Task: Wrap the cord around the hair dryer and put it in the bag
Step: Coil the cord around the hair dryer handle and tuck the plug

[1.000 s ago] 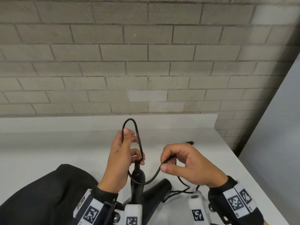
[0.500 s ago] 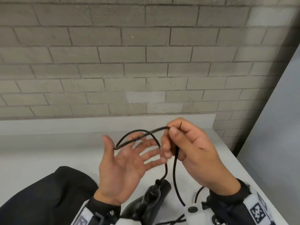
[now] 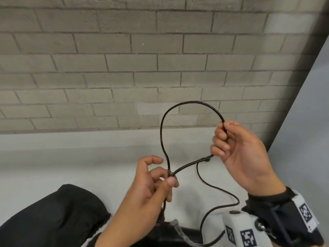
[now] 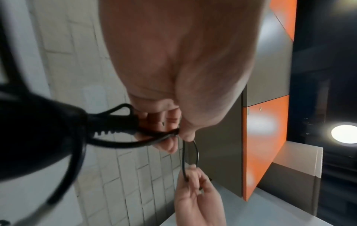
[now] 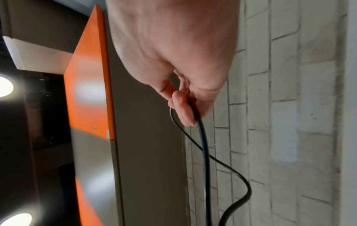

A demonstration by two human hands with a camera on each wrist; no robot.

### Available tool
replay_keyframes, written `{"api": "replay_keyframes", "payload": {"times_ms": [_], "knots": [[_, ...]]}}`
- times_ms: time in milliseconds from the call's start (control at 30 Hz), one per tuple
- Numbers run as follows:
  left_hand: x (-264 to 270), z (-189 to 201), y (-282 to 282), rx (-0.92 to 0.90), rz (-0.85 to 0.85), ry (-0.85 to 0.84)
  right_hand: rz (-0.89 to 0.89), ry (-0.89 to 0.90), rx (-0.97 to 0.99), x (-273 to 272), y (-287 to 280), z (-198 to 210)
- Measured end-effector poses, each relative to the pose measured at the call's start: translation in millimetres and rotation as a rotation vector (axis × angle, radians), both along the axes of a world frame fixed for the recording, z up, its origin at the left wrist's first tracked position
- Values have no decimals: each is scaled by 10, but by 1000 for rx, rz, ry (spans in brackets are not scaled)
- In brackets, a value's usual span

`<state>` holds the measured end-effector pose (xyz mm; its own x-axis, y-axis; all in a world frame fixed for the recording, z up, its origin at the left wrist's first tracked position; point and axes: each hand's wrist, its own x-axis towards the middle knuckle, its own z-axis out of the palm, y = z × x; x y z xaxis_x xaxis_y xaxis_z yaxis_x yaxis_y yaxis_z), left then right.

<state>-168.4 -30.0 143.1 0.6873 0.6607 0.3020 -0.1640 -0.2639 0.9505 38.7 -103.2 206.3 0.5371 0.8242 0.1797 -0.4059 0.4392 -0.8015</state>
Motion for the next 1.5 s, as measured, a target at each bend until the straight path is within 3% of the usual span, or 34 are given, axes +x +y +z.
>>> {"api": "replay_keyframes", "payload": {"times_ms": [167, 267, 400, 500, 600, 700, 767, 867, 967, 1067, 1200, 1367, 1500], "knots": [[8, 61, 58, -134, 43, 11, 24, -30, 11, 38, -87, -92], [23, 89, 121, -157, 90, -4, -10, -144, 29, 46, -137, -65], [1, 107, 285, -192, 216, -42, -79, -381, 5, 245, -211, -150], [-46, 115, 391, -397, 212, -151, -110, -781, -136, 441, -260, -362], [-85, 114, 455, -546, 166, -257, 132, -1071, -386, 504, -289, -575], [-72, 104, 440, -563, 144, -254, 307, -1135, -576, 399, -267, -752], [-51, 97, 415, -566, 150, -238, 147, -1109, -531, 261, -190, -840], [-23, 89, 389, -558, 161, -226, -275, -997, -337, 58, -31, -793], [-22, 94, 370, -557, 161, -217, -607, -1210, -225, 3, 71, -640], [-49, 124, 339, -568, 129, -212, -697, -1549, -233, 22, 211, -561], [-96, 234, 300, -583, 72, -230, -590, -1737, -317, 64, 406, -623], [-162, 439, 265, -621, -49, -317, -582, -1718, -323, -31, 586, -746], [-134, 525, 231, -651, -74, -407, -280, -1432, -294, -246, 701, -853]]}}
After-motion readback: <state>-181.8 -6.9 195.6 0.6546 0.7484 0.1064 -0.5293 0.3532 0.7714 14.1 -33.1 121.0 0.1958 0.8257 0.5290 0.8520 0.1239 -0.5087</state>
